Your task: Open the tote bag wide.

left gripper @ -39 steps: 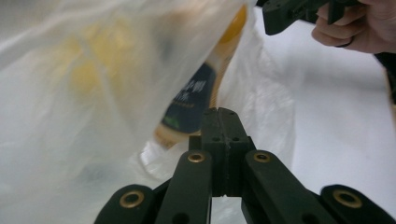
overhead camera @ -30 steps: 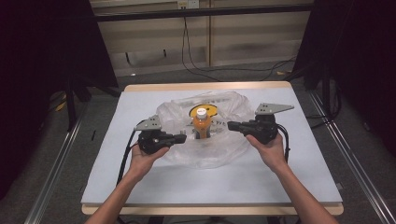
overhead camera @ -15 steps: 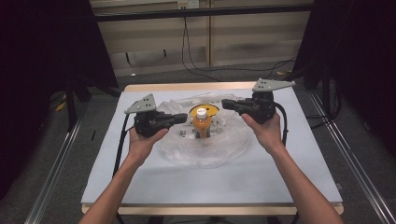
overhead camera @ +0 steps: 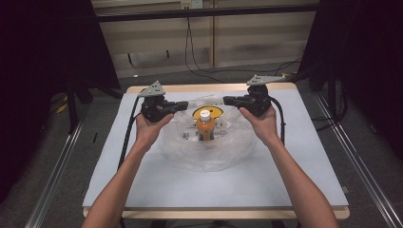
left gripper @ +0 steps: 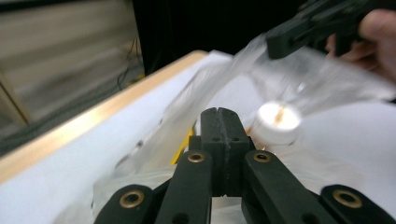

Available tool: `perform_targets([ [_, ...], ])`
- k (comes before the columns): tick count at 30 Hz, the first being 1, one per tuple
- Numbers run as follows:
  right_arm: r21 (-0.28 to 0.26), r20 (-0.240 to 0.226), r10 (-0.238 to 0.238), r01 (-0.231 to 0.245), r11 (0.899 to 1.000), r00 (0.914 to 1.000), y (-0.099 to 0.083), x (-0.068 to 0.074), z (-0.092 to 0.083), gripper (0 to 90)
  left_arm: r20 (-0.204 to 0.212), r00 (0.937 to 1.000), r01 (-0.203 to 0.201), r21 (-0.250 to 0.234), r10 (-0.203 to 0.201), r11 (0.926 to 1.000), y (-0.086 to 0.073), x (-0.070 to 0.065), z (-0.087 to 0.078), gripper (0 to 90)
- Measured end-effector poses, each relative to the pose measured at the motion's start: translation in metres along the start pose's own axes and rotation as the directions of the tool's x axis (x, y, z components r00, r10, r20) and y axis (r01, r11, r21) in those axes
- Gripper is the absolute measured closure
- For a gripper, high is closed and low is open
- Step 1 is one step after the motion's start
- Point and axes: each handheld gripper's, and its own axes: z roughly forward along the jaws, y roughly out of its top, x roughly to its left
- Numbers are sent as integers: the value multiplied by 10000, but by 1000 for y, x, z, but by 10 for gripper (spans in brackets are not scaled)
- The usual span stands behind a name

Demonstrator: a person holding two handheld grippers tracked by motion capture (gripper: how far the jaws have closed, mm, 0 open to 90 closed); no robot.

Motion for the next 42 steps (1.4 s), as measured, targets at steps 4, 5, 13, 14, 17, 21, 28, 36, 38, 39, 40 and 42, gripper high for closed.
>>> perform_targets([
  [4, 456, 314, 292, -306, 9985, 9991, -19, -15, 3, 900, -17, 9998, 191, 769, -190, 9969, -17, 9, 16, 900],
  [5, 529, 372, 381, -400, 9978, 9986, -24, -19, 5, 900, 29, 9997, 256, 929, -260, 9953, -21, 11, 19, 900],
  [13, 1270, 579, 802, -871, 9881, 9951, -61, -39, 21, 900, 213, 9979, 563, 1787, -611, 9823, -48, 20, 39, 900],
  [14, 1331, 628, 830, -908, 9869, 9946, -63, -40, 22, 900, 214, 9980, 538, 1990, -592, 9785, -50, 20, 41, 900],
  [17, 1534, 704, 899, -999, 9831, 9935, -73, -44, 29, 900, 259, 9981, 482, 2294, -556, 9721, -56, 19, 48, 900],
  [21, 1999, 1107, 899, -1107, 9735, 9898, -85, -50, 37, 900, 189, 9986, 420, 2839, -494, 9579, -66, 20, 58, 900],
  [28, 2756, 1597, 845, -1266, 9529, 9835, -102, -60, 46, 900, -514, 9964, 807, 3261, -676, 9419, -87, 33, 62, 900],
  [36, 2823, 1864, 696, -1213, 9516, 9800, -113, -64, 47, 900, -751, 9912, 1274, 3066, -1094, 9433, -104, 41, 57, 900],
  [38, 2872, 2019, 563, -1141, 9511, 9778, -113, -65, 46, 900, -880, 9920, 1149, 3236, -910, 9392, -102, 41, 56, 900],
  [39, 2916, 2206, 411, -1060, 9507, 9745, -112, -66, 45, 900, -937, 9923, 1066, 3209, -805, 9411, -102, 42, 57, 900],
  [40, 2949, 2392, 274, -995, 9503, 9706, -112, -68, 43, 900, -1047, 9913, 1094, 3265, -791, 9388, -102, 43, 56, 900],
  [42, 2923, 2569, 278, -1051, 9505, 9660, -112, -74, 40, 900, -1031, 9899, 1253, 3212, -968, 9387, -103, 49, 55, 900],
])
